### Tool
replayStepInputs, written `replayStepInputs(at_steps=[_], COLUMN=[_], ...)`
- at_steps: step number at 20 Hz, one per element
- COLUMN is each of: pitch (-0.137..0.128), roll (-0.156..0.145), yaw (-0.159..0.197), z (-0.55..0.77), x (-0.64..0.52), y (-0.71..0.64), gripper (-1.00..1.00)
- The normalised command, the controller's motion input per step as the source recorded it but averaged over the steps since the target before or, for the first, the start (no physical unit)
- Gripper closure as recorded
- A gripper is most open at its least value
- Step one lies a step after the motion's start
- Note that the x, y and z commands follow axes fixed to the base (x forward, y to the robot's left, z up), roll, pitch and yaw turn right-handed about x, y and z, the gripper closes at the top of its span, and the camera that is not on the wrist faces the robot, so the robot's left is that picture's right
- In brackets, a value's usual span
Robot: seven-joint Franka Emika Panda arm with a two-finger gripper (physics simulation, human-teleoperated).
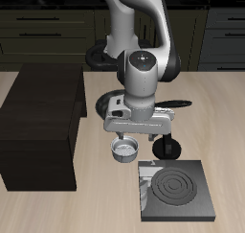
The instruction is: Place the ramekin on the stove
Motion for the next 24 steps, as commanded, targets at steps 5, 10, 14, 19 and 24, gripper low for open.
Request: replayStepInputs(at_steps=[5,10,14,19,24], pitch=[0.034,0.030,0.067,0.045,0.019], roll=[0.003,0.004,0.012,-0.004,-0.007], yaw=[-0.010,-0.018,-0.054,-0.016,-0.014], z=[-0.24,-0.18,-0.29,-0.22,-0.08], x=[0.10,0.01,0.05,0.04,-0.02], y=[0.03,0.05,-0.03,-0.08,-0.06], gripper=[-1.00,-1.00,-1.00,-1.00,1.00])
